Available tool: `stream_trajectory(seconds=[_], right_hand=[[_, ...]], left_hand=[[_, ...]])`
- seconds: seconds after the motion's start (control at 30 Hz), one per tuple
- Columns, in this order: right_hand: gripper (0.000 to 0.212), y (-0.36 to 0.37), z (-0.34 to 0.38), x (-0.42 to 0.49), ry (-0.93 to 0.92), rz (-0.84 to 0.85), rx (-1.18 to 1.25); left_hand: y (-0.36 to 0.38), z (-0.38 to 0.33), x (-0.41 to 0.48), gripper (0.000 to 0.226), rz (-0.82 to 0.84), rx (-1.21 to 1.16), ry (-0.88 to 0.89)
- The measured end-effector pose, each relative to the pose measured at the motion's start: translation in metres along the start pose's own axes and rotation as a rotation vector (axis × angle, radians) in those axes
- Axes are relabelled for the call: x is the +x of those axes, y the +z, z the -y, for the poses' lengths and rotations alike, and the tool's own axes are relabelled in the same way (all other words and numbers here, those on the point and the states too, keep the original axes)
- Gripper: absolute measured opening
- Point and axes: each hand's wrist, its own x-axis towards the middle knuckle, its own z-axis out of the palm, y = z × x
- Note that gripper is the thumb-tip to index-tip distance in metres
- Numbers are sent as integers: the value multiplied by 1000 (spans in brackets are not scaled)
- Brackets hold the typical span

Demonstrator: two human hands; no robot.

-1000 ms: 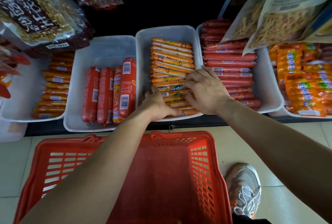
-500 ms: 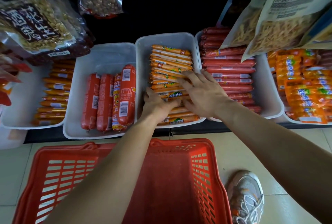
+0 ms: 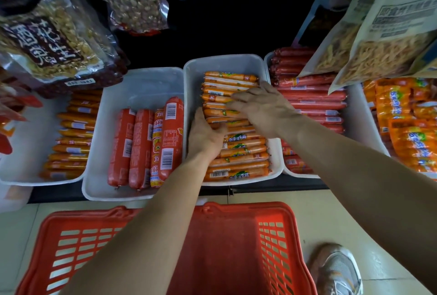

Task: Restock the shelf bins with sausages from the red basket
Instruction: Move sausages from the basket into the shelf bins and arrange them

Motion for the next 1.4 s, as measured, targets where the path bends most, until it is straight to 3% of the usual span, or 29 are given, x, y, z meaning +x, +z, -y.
stream_trajectory(seconds=[0.2,0.3,0.43,0.57,0.67,0.9,1.03,1.27,1.4], right_hand=[[66,-3,-7,24,215,6,-53],[67,0,-11,26,229,-15,-34],[82,13,-8,21,249,-18,92],[66,17,-9,23,234,33,41],[72,17,-6,25,267,16,19],[65,-10,2,10,311,-31,128],[57,-56,30,-15,235,63,120],[52,-89,123,-38,13,249,71],[70,-67,168,-21,84,254,297]], left_hand=[[-2,-7,32,80,-55,40,131],[2,-17,47,91,38,234,194],[6,-22,58,82,82,459,200],[3,-24,65,71,46,585,342],[2,-27,72,63,25,649,446],[-33,-59,18,62,65,535,441],[-101,-62,-41,55,63,575,471],[-199,17,-98,59,71,785,198],[-207,56,-103,74,150,830,174]])
